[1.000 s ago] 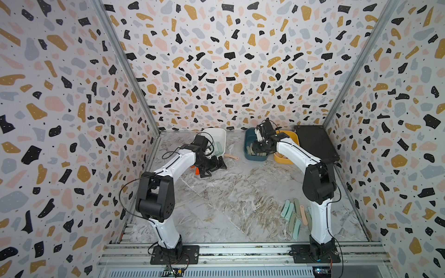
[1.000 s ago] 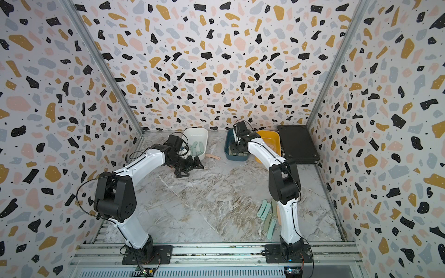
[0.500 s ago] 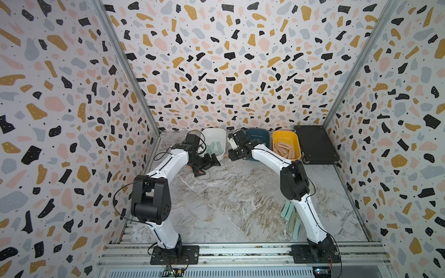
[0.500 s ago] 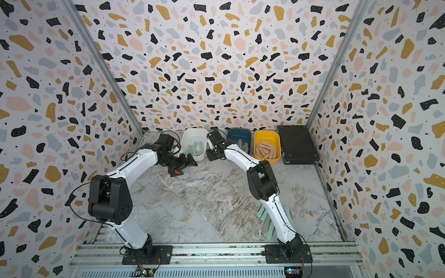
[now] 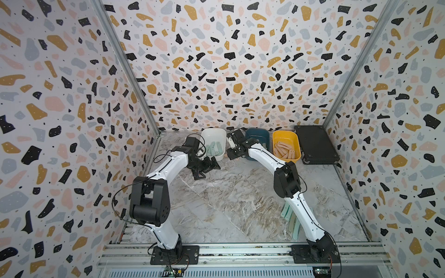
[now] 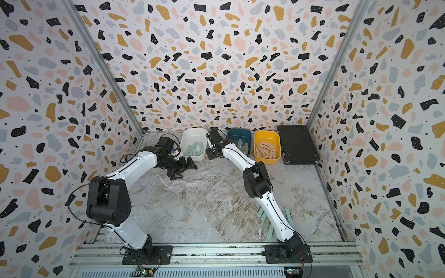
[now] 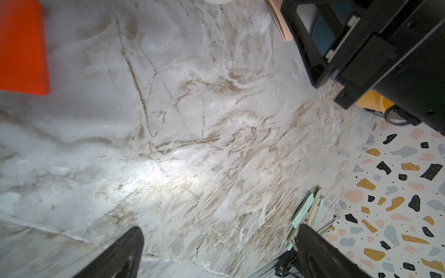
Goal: Place the fruit knives into the storage box by color
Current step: Move the fruit knife to the center of the board.
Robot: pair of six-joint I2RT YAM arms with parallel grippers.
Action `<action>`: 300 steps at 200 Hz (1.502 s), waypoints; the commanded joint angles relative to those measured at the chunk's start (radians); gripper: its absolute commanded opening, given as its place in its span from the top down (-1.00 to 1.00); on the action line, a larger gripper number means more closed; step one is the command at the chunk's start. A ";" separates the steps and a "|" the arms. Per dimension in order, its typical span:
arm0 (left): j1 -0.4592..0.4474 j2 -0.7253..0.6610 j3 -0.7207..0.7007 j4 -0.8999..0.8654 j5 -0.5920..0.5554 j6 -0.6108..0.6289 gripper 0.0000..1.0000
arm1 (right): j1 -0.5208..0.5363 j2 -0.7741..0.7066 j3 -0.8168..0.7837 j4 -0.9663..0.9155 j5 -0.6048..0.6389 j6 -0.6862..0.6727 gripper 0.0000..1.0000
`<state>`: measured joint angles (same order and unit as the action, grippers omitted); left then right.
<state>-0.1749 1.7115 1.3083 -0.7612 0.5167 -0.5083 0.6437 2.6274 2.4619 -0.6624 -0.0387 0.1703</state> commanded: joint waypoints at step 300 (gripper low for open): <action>0.013 -0.145 -0.148 -0.060 0.034 0.012 -0.98 | 0.100 -0.540 -0.872 0.025 0.109 0.273 0.45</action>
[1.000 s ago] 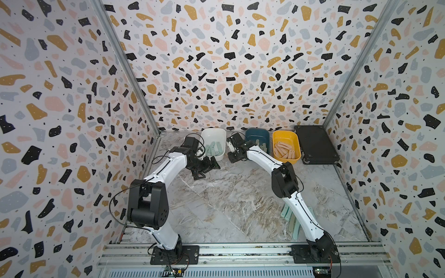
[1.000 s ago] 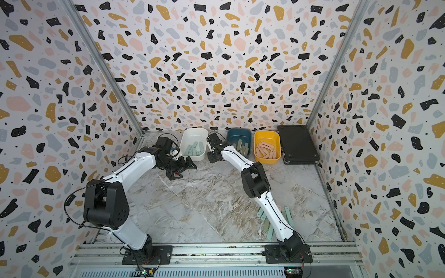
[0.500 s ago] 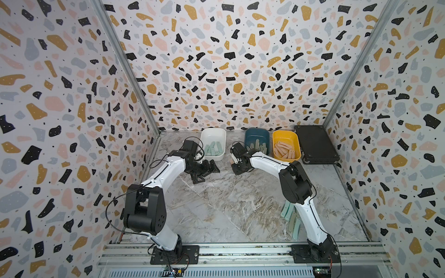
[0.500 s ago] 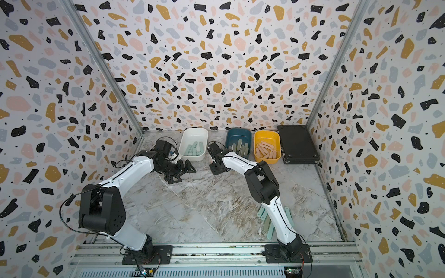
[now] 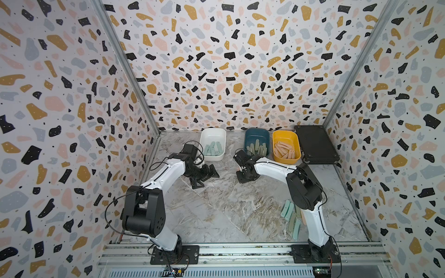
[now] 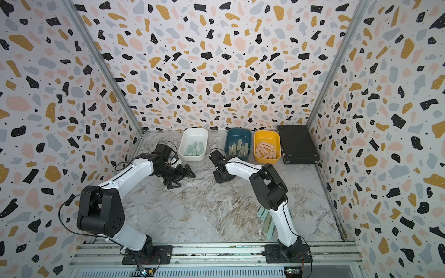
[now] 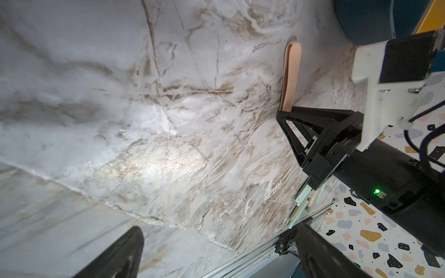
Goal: Place the fruit knives into the storage box by color
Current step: Move the fruit knife to the center of the board.
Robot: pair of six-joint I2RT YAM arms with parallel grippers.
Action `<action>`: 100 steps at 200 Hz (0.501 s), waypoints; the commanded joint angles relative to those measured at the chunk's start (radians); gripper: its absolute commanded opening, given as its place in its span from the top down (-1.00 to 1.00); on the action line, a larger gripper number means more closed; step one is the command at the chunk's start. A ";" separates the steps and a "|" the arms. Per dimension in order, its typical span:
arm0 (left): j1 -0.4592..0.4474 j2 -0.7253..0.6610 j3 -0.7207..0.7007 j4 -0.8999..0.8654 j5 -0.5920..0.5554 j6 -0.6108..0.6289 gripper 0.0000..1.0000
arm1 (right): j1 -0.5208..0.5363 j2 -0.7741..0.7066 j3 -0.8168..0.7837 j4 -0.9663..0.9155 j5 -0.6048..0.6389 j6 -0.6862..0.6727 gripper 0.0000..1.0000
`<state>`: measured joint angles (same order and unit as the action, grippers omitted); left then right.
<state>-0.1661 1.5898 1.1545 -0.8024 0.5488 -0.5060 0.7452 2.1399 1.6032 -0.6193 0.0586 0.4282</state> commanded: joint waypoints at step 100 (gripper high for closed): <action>0.005 -0.036 -0.018 0.065 0.011 0.020 -0.98 | -0.004 0.016 0.087 -0.114 0.021 -0.051 0.01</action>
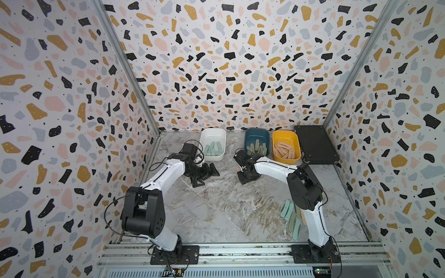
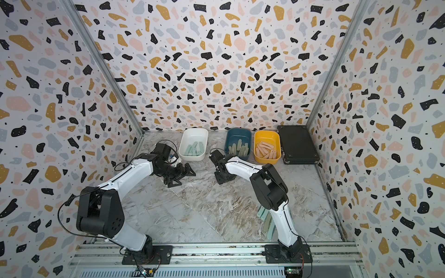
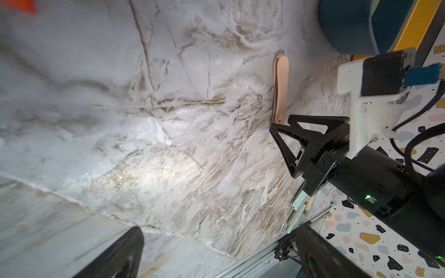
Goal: Place the fruit knives into the storage box by color
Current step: Move the fruit knife to the center of the board, then pick up the fruit knife from the center of the board.
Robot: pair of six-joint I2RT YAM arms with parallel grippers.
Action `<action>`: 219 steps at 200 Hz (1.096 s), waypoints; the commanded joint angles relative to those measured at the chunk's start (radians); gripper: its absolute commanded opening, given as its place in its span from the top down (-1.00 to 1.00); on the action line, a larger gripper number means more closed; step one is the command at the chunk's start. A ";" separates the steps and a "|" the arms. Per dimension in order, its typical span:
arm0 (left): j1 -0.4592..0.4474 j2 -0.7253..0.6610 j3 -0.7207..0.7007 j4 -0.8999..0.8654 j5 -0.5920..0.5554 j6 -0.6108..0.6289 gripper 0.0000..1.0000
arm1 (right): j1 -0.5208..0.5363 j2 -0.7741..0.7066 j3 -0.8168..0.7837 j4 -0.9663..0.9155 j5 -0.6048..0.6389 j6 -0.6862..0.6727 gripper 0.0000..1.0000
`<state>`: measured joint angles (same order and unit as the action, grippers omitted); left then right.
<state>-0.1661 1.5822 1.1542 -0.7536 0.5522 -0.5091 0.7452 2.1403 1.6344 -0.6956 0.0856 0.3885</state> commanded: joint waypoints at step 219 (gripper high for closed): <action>-0.088 0.051 0.025 0.056 -0.036 -0.001 -0.98 | -0.214 -0.331 -0.039 -0.077 0.029 -0.024 0.64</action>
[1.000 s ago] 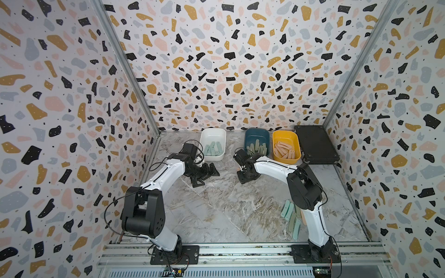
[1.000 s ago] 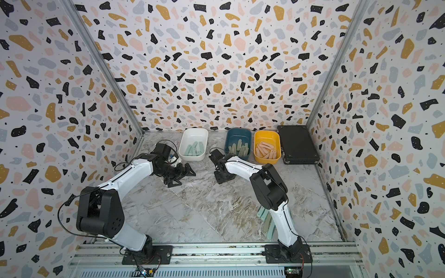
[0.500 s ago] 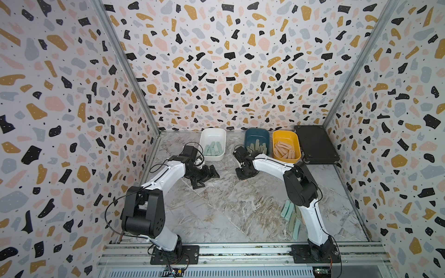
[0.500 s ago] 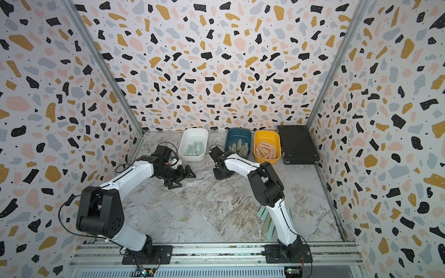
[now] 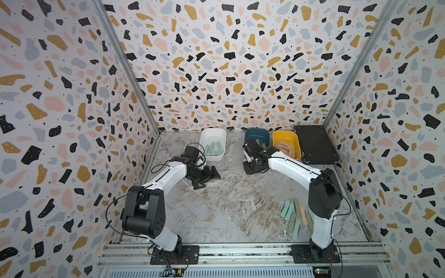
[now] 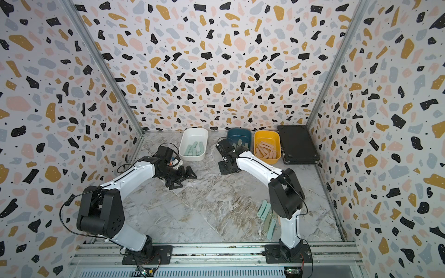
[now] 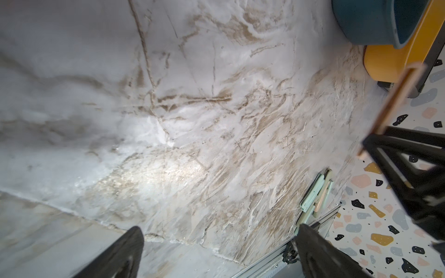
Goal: Place the fruit knives into the storage box by color
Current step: Pick up the fruit knife from the center of the board, then place the fruit knife in the storage box.
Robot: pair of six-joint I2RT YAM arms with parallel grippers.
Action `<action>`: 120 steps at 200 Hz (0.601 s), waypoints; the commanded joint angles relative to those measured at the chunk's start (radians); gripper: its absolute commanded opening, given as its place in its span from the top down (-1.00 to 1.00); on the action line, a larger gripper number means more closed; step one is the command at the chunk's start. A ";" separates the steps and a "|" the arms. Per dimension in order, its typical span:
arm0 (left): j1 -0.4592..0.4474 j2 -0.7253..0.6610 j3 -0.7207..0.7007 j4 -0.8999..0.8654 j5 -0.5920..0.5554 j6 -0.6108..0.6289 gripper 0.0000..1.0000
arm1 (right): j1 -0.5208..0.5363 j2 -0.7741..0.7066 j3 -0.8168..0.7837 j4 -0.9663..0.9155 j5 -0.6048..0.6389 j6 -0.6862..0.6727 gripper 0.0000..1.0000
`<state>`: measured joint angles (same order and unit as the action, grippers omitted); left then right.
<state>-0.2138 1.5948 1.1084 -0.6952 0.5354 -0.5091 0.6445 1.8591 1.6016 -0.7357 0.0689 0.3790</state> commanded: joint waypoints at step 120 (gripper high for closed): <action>-0.361 0.223 0.380 -0.111 -0.124 0.009 -0.98 | -0.471 0.342 0.469 -0.104 -0.023 -0.098 0.17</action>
<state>-0.5274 1.8072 1.4536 -0.7620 0.4469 -0.5117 0.1673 2.2570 2.0243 -0.7692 0.0692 0.3031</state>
